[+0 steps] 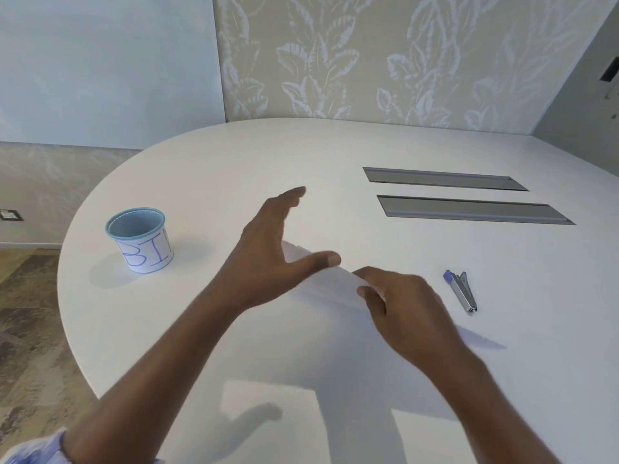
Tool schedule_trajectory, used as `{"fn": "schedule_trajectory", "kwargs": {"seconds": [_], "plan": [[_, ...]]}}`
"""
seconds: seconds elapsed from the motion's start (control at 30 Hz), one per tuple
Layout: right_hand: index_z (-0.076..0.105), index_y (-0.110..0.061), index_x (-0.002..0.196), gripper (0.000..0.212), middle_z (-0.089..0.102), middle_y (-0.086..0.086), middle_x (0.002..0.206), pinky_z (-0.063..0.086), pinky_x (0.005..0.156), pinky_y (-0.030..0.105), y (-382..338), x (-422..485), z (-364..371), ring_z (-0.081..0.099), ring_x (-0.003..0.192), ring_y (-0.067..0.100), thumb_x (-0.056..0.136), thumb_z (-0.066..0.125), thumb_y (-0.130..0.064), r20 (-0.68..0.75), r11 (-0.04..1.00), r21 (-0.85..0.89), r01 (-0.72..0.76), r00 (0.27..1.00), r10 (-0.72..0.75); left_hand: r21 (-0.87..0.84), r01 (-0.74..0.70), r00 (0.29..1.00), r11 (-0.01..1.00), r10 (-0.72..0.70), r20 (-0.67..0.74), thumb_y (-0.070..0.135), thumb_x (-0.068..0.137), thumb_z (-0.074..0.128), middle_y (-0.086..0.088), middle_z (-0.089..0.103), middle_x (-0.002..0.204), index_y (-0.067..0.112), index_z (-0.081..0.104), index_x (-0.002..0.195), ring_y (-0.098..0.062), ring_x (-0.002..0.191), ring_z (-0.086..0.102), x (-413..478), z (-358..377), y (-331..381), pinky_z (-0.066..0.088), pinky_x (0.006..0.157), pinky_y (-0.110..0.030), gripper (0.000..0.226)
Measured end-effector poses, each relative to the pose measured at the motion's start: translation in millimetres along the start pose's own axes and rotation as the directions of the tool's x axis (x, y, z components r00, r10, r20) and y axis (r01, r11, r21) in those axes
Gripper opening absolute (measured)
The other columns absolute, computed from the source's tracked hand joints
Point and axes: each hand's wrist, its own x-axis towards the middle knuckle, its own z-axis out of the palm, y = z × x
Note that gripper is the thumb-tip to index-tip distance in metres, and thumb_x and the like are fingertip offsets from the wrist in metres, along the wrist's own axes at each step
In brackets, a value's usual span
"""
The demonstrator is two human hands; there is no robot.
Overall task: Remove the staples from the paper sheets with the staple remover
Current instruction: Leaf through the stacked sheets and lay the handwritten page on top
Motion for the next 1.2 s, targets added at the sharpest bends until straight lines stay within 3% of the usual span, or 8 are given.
{"fn": "schedule_trajectory", "kwargs": {"seconds": [0.1, 0.2, 0.27, 0.47, 0.63, 0.9, 1.1, 1.2], "plan": [[0.067, -0.035, 0.112, 0.02, 0.07, -0.006, 0.082, 0.051, 0.073, 0.034, -2, 1, -33, 0.066, 0.084, 0.027, 0.101, 0.055, -0.025, 0.069, 0.998, -0.003, 0.059, 0.996, -0.059, 0.147, -0.074, 0.98, 0.986, 0.044, 0.195, 0.05, 0.081, 0.083, 0.013, 0.065, 0.133, 0.035, 0.054, 0.145, -0.004, 0.123, 0.058, 5, -13, 18, 0.046, 0.104, -0.03, 0.072], [0.067, -0.037, 0.107, 0.014, 0.068, -0.009, 0.078, 0.052, 0.073, 0.035, -4, 0, -71, 0.061, 0.075, 0.021, 0.1, 0.057, -0.031, 0.128, 0.992, -0.044, 0.115, 0.986, -0.109, 0.12, -0.076, 0.952, 0.99, 0.036, 0.305, 0.033, 0.089, 0.078, 0.018, 0.072, 0.081, 0.028, 0.078, 0.098, 0.0, 0.072, 0.059, 9, -25, 29, 0.046, 0.067, -0.025, 0.01], [0.069, -0.038, 0.101, 0.011, 0.07, -0.011, 0.077, 0.054, 0.075, 0.037, -7, -1, -100, 0.059, 0.069, 0.01, 0.096, 0.059, -0.038, 0.132, 0.983, -0.032, 0.18, 0.976, -0.174, 0.009, -0.076, 0.936, 0.997, 0.068, 0.346, 0.033, 0.09, 0.077, 0.007, 0.066, 0.067, 0.022, 0.078, 0.082, -0.015, 0.059, 0.049, 8, -30, 34, 0.036, 0.058, -0.024, 0.013], [0.071, -0.045, 0.089, 0.014, 0.069, -0.032, 0.092, 0.042, 0.07, 0.002, -19, 9, -161, 0.061, 0.087, -0.017, 0.081, 0.066, -0.057, -0.082, 0.947, -0.006, 0.32, 0.944, -0.319, -0.474, 0.066, 0.909, 0.878, 0.143, 0.392, 0.025, 0.086, 0.079, -0.002, 0.076, 0.081, 0.014, 0.078, 0.084, -0.014, 0.076, 0.068, 5, -37, 40, 0.05, 0.068, -0.023, 0.012], [0.074, -0.035, 0.089, 0.011, 0.073, -0.015, 0.079, 0.042, 0.073, 0.01, 3, 55, -113, 0.064, 0.082, 0.003, 0.085, 0.076, -0.044, -0.039, 0.945, 0.087, 0.314, 0.949, -0.312, -0.501, 0.256, 0.921, 0.827, -0.051, 0.385, 0.024, 0.079, 0.083, -0.004, 0.075, 0.084, 0.018, 0.075, 0.085, -0.019, 0.076, 0.068, 10, -17, 2, 0.048, 0.064, -0.028, 0.012], [0.074, -0.03, 0.086, 0.007, 0.066, -0.008, 0.07, 0.039, 0.056, 0.023, 73, 59, 56, 0.052, 0.061, 0.006, 0.088, 0.077, -0.036, 0.31, 0.874, 0.479, -0.079, 0.947, -0.084, -0.409, 0.586, 0.778, 0.699, -0.346, 0.524, 0.035, 0.074, 0.086, -0.008, 0.078, 0.092, 0.014, 0.08, 0.092, -0.02, 0.081, 0.073, -13, 12, -77, 0.058, 0.07, -0.028, 0.029], [0.073, -0.035, 0.092, 0.013, 0.074, -0.005, 0.088, 0.046, 0.064, 0.018, 78, 38, 95, 0.065, 0.079, 0.013, 0.086, 0.07, -0.047, 0.194, 0.842, 0.528, -0.109, 0.981, 0.005, -0.472, 0.703, 0.708, 0.533, -0.453, 0.542, 0.036, 0.064, 0.091, -0.014, 0.08, 0.115, 0.001, 0.079, 0.112, -0.03, 0.103, 0.077, -28, 32, -97, 0.058, 0.093, -0.038, 0.06], [0.073, -0.035, 0.092, 0.011, 0.073, -0.003, 0.086, 0.046, 0.065, 0.017, 76, 32, 101, 0.065, 0.084, 0.019, 0.087, 0.07, -0.044, 0.139, 0.817, 0.57, -0.089, 0.99, 0.011, -0.511, 0.729, 0.685, 0.455, -0.479, 0.55, 0.021, 0.071, 0.088, -0.015, 0.081, 0.112, 0.002, 0.081, 0.105, -0.029, 0.1, 0.078, -31, 40, -101, 0.061, 0.089, -0.037, 0.04]]}}
